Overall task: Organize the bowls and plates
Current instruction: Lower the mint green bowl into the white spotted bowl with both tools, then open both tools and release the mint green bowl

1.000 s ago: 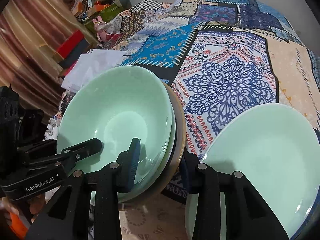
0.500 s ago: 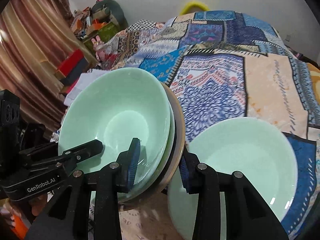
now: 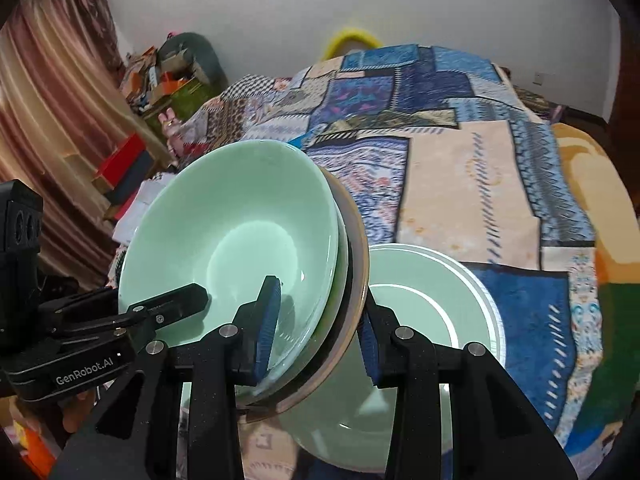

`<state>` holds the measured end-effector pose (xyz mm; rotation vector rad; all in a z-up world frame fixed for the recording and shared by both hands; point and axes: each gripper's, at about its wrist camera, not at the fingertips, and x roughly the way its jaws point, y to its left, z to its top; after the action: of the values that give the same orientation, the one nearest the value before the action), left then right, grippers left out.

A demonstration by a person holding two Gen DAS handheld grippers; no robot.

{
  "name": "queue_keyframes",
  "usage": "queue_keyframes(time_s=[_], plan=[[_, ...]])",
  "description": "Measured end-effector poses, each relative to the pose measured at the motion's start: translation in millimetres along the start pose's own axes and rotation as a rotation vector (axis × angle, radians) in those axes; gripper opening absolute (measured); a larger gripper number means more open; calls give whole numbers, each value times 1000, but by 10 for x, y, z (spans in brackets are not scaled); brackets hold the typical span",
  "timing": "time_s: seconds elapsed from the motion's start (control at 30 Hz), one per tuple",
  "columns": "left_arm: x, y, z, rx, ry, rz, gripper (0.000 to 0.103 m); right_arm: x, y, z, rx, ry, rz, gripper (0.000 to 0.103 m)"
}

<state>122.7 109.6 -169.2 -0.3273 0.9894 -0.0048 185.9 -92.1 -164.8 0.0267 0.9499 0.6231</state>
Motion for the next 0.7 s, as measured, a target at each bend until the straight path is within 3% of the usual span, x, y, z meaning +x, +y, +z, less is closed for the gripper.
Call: queue_keyframes(time_s=[0.37,0.7], plan=[[176,-553,7,83,31,-29,38,-176,-449,-195,66,3,-31,33],[462,-787,-73,124,88,-41,38,-73,-634,-334,102,49,-43,33]])
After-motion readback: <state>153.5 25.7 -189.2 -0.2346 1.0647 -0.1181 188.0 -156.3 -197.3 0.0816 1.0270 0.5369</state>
